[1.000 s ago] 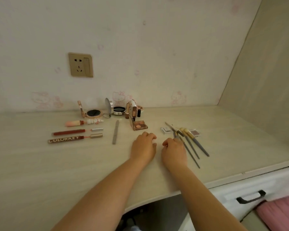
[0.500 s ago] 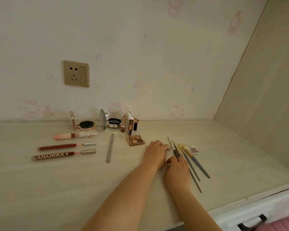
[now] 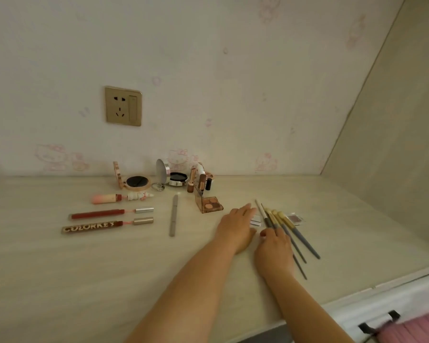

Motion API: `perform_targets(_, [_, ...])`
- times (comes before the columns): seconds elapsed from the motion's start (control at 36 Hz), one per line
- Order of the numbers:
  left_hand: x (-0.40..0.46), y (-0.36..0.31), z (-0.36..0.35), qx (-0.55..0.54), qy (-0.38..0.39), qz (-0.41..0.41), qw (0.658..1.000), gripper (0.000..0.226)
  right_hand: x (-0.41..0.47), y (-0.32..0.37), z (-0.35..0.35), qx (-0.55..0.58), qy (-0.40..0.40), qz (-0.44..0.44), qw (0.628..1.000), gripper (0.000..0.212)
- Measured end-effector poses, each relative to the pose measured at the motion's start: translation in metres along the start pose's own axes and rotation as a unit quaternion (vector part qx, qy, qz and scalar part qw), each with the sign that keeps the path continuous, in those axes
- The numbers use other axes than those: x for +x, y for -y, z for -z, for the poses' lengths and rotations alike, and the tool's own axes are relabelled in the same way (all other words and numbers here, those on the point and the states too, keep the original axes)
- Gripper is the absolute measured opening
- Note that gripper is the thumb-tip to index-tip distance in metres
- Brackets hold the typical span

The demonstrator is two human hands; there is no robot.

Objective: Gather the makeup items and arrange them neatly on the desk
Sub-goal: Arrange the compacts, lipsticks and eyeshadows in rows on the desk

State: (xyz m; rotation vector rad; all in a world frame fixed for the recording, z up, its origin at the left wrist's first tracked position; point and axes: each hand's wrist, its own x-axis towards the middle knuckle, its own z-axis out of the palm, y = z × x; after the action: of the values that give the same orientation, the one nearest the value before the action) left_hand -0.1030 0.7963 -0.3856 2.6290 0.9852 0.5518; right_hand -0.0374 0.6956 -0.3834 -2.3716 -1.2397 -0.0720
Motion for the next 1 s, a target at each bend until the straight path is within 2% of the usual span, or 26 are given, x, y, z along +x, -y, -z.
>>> perform_targets(0.08, [0.007, 0.001, 0.000, 0.022, 0.013, 0.007, 1.000, 0.059, 0.001, -0.001, -0.001, -0.028, 0.005, 0.003, 1.000, 0.036])
perform_targets(0.28, [0.013, 0.002, -0.001, 0.021, -0.006, 0.049, 0.999, 0.044, 0.003, -0.004, -0.003, -0.077, 0.011, 0.008, 0.997, 0.041])
perform_targets(0.44, [-0.015, 0.007, 0.007, -0.060, -0.011, 0.102, 0.993, 0.053, 0.004, -0.005, -0.003, -0.068, 0.012, 0.010, 0.998, 0.040])
perform_targets(0.53, [-0.039, 0.013, 0.019, -0.066, -0.005, 0.115, 0.991, 0.062, 0.003, -0.006, -0.003, -0.042, 0.014, 0.038, 0.998, 0.036])
perform_targets(0.61, [-0.068, 0.022, 0.032, -0.056, -0.017, 0.123, 0.991, 0.058, 0.000, -0.003, -0.001, 0.028, 0.032, 0.053, 0.998, 0.030])
perform_targets(0.69, [-0.098, 0.033, 0.046, -0.132, -0.082, 0.164, 0.974, 0.051, -0.008, 0.016, -0.001, 0.073, 0.064, 0.063, 0.993, 0.027])
perform_targets(0.75, [-0.115, 0.039, 0.061, -0.240, -0.139, 0.226, 0.934, 0.045, -0.015, 0.038, -0.005, 0.141, 0.098, 0.085, 0.981, 0.024])
perform_targets(0.83, [-0.133, 0.047, 0.082, -0.390, -0.166, 0.296, 0.856, 0.036, -0.029, 0.078, -0.008, 0.300, 0.173, 0.125, 0.930, 0.023])
perform_targets(0.89, [-0.145, 0.053, 0.095, -0.538, -0.158, 0.325, 0.762, 0.039, -0.041, 0.104, -0.010, 0.366, 0.200, 0.151, 0.896, 0.033])
perform_targets(0.94, [-0.158, 0.059, 0.105, -0.655, -0.142, 0.317, 0.671, 0.036, -0.050, 0.126, -0.013, 0.397, 0.197, 0.173, 0.879, 0.043])
perform_targets(1.0, [-0.172, 0.066, 0.113, -0.716, -0.130, 0.302, 0.616, 0.037, -0.058, 0.145, -0.017, 0.401, 0.180, 0.197, 0.876, 0.046])
